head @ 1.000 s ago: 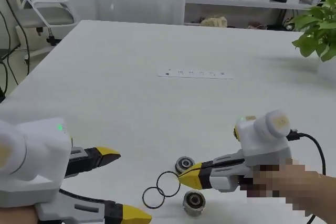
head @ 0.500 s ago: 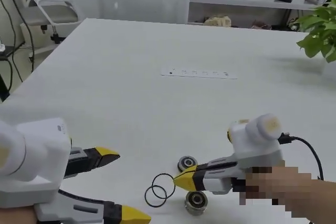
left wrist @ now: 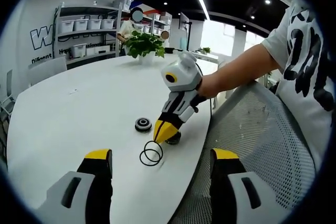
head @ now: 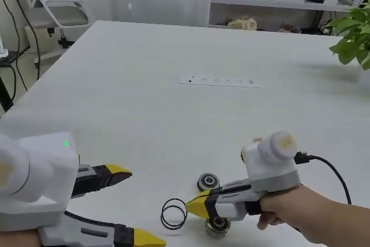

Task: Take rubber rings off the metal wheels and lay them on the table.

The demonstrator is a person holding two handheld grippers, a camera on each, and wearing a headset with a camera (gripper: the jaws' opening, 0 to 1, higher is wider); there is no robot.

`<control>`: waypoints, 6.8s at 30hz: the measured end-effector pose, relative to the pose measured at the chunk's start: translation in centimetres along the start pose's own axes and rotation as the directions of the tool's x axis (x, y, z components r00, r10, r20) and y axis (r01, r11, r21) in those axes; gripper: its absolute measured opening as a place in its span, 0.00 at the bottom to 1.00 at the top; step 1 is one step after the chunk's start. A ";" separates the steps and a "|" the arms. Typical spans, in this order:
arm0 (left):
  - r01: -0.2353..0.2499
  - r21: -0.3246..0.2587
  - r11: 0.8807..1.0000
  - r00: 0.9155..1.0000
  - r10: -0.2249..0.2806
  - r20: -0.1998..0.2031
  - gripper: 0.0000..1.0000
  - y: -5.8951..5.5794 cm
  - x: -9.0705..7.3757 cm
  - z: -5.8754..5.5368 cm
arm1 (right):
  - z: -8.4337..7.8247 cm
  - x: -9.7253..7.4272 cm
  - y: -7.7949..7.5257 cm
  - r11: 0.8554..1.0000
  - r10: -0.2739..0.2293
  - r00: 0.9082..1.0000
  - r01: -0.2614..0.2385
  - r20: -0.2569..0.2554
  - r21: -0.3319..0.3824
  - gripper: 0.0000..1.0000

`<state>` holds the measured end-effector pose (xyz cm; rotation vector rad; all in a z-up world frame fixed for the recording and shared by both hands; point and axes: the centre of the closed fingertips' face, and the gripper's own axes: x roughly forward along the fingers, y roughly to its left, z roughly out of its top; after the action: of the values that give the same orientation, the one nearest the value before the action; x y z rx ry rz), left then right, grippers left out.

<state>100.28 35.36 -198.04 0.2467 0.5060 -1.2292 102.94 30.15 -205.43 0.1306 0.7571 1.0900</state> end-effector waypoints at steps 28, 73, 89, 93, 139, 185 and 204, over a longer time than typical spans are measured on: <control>0.005 -0.011 1.000 1.000 -0.005 -0.016 0.73 0.1 0.2 -0.7 | -0.7 1.2 -1.4 0.993 -0.056 0.998 0.056 -0.003 0.107 0.00; 0.005 -0.004 1.000 0.999 -0.005 -0.045 0.71 1.1 0.6 -0.2 | 1.7 -3.7 -3.2 0.986 -0.129 0.985 0.116 0.110 0.123 0.08; 0.004 -0.006 1.000 0.999 -0.005 -0.036 0.71 2.6 1.5 1.1 | 1.8 -5.6 -4.7 0.981 -0.182 0.977 0.174 0.108 0.084 0.10; 0.008 -0.006 1.000 0.999 -0.008 -0.037 0.71 2.8 1.9 1.4 | 1.7 -5.7 -4.9 0.981 -0.187 0.977 0.181 0.100 0.067 0.10; 0.063 0.005 0.998 0.994 -0.062 -0.088 0.61 4.8 8.4 1.8 | -0.2 -6.3 -7.5 0.960 -0.262 0.965 0.263 0.031 -0.092 0.20; 0.128 0.070 0.989 0.981 -0.116 -0.158 0.31 4.5 14.4 1.2 | -1.2 -5.8 -7.8 0.958 -0.261 0.965 0.261 0.017 -0.116 0.24; 0.145 0.115 0.983 0.972 -0.119 -0.203 0.17 4.3 16.2 0.5 | -1.4 -5.7 -7.9 0.959 -0.258 0.966 0.257 0.011 -0.118 0.24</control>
<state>108.34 23.03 -206.00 0.4531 0.6216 -1.3776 106.59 21.20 -207.24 -0.0707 0.6900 0.8837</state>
